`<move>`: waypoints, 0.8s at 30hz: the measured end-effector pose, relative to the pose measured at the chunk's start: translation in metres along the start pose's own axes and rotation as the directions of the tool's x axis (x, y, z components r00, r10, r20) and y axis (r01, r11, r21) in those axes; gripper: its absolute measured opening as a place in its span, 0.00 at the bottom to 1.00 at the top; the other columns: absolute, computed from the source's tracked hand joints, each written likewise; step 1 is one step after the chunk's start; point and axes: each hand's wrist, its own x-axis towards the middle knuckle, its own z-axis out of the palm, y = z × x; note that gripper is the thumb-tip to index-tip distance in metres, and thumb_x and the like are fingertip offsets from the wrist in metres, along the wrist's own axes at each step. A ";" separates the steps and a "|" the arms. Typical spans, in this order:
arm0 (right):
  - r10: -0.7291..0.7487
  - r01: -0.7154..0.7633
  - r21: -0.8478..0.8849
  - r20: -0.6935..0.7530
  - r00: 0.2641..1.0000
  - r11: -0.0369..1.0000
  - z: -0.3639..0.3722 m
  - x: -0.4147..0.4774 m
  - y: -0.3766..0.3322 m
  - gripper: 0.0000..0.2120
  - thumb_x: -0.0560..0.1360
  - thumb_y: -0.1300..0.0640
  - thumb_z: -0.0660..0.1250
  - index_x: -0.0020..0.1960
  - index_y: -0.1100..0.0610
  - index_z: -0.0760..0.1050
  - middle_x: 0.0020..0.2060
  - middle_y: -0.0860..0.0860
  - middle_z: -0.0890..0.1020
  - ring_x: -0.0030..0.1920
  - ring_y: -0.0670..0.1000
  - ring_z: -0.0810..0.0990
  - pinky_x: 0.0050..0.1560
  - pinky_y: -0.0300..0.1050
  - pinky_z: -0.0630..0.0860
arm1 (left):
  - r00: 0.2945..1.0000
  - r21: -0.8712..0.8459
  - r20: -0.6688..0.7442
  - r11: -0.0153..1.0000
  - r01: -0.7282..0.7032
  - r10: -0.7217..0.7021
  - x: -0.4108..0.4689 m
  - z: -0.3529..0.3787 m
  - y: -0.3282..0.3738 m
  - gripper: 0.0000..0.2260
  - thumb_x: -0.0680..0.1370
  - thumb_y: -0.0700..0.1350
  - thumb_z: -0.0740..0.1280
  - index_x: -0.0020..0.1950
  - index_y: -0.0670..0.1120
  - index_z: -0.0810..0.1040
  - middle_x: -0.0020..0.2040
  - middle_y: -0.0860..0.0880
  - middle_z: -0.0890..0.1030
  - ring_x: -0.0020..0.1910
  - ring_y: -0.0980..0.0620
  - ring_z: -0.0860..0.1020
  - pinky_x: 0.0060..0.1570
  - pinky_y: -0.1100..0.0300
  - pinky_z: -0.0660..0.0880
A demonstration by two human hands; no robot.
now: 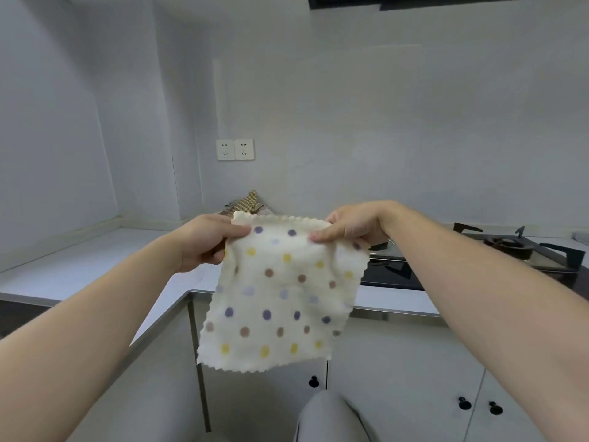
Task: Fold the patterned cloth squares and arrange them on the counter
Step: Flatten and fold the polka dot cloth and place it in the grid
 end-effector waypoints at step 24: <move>0.002 0.105 0.390 -0.264 0.964 0.915 -0.036 0.195 0.040 0.10 0.76 0.61 0.75 0.56 0.59 0.80 0.42 0.52 0.85 0.37 0.47 0.84 0.29 0.39 0.78 | 0.979 0.086 -0.010 0.975 0.206 -0.206 0.164 -0.080 -0.080 0.09 0.78 0.45 0.73 0.53 0.40 0.82 0.41 0.48 0.79 0.24 0.52 0.69 0.23 0.64 0.67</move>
